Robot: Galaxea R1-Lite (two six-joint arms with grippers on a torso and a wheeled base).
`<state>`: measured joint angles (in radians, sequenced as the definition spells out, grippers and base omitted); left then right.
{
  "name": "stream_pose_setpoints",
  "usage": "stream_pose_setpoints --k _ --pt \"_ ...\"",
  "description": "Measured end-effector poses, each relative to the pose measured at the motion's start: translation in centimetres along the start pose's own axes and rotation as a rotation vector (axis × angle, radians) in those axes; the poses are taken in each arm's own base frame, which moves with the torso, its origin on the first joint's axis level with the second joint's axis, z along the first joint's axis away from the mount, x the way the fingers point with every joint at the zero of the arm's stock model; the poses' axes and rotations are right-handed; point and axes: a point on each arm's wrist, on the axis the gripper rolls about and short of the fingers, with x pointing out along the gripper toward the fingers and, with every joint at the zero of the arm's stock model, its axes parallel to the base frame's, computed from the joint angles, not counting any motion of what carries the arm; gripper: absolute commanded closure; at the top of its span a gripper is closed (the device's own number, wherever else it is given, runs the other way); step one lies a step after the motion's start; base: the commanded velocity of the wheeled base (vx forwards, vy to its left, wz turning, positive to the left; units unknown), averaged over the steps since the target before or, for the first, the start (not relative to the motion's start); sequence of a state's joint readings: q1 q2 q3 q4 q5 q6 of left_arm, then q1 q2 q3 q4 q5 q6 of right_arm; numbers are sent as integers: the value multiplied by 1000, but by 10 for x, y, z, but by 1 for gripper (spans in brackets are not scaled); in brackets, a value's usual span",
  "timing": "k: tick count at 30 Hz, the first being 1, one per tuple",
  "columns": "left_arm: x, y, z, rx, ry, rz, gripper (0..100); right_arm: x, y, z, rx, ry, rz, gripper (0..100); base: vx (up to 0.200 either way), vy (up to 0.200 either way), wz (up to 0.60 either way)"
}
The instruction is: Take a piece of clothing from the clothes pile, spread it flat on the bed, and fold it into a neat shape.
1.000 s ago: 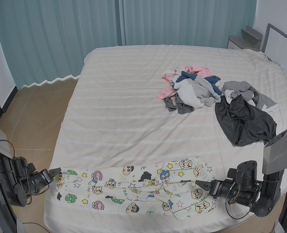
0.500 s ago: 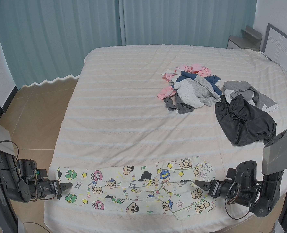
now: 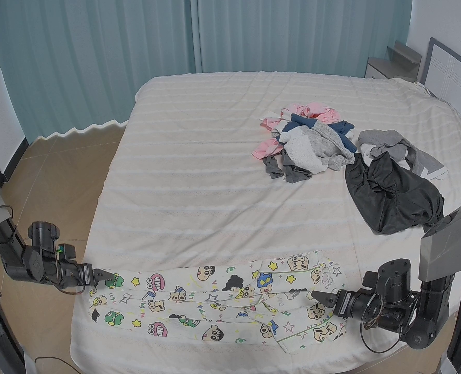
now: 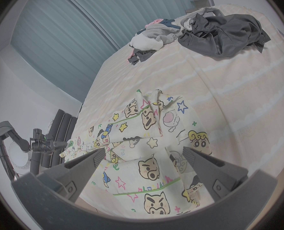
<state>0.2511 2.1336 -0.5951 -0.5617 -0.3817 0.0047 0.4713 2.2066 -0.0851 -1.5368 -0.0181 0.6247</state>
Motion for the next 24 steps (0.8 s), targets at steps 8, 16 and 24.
stream_pose_setpoints --k 8,16,24 --pt "-3 -1 18 34 -39 1 0 2 -1 -1 -2 7 -5 0 0 0 0" --pt "13 4 -1 97 59 -1 0 3 -2 -3 -2 13 -10 0 0 0 0" --pt "24 2 -14 96 117 -16 0 4 -3 -4 -1 17 -14 0 0 0 0"
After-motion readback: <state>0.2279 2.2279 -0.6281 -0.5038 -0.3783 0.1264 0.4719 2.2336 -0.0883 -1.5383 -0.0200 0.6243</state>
